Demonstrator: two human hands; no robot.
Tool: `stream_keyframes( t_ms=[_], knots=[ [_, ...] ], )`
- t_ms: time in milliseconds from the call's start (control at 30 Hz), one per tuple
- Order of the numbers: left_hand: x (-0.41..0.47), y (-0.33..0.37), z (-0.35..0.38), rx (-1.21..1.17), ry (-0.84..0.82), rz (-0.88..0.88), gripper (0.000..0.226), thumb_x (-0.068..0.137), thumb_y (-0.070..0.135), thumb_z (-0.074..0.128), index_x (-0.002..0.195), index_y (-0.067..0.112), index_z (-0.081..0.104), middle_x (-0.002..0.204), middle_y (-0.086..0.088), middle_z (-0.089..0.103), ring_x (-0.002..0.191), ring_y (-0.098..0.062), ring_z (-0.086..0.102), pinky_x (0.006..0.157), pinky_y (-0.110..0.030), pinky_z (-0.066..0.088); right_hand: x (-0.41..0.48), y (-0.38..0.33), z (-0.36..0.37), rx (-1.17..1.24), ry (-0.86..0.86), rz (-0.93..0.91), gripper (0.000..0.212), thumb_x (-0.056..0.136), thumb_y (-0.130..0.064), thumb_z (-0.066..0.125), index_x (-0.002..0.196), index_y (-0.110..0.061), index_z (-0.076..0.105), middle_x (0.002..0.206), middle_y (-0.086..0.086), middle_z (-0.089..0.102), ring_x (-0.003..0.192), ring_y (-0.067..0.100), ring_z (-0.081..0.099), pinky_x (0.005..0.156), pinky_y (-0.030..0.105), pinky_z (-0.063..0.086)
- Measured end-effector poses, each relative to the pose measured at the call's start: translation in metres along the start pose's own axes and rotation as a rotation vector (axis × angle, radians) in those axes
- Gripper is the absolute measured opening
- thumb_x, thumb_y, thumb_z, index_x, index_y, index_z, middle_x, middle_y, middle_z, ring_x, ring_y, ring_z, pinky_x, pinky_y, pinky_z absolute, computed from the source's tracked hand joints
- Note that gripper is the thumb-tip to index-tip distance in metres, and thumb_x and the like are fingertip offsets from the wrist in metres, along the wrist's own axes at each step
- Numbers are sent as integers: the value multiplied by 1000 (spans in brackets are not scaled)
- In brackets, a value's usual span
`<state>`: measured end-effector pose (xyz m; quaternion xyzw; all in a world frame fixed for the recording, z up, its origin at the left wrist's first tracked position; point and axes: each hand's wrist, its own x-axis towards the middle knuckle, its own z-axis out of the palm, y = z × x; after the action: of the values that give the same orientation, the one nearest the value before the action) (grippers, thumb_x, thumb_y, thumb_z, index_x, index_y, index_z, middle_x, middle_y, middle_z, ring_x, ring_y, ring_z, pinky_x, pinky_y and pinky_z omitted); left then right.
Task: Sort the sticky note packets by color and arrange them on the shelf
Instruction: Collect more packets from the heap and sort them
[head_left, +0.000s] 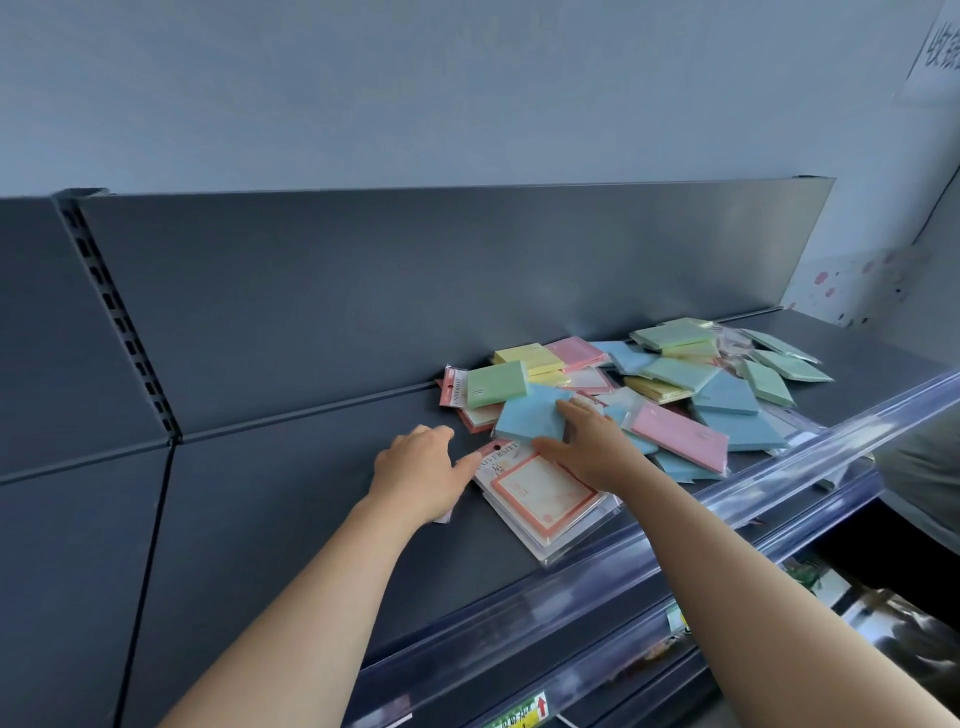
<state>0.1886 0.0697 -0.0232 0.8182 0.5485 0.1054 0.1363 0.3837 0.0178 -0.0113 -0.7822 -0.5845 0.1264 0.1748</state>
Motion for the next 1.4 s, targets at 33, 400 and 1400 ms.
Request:
stream_keyframes(
  t_ms=[33,400,1400],
  knots=[
    [2,0,1,1,20,6,57,94,58,40,133,17,49,134,-4,52,121,-26,49,99,-38,39,-2,-1,0,-9,-11,-18,65,92,-48,52,145,-16,33,150,3,36,132,22,38,112,42,29],
    [17,15,7,-504,50,-136,54,77,31,78,123,14,57,108,0,68,105,-24,62,94,-40,48,-25,1,2,258,-48,-53,56,95,-38,53,146,-22,36,150,-1,37,134,20,39,108,35,35],
    [-12,-17,-32,-950,378,-223,34,99,15,38,131,17,51,113,5,58,100,-14,54,79,-27,45,-19,-40,10,361,292,-235,33,100,-26,47,130,-21,59,110,1,69,89,13,61,74,28,49]
  ],
)
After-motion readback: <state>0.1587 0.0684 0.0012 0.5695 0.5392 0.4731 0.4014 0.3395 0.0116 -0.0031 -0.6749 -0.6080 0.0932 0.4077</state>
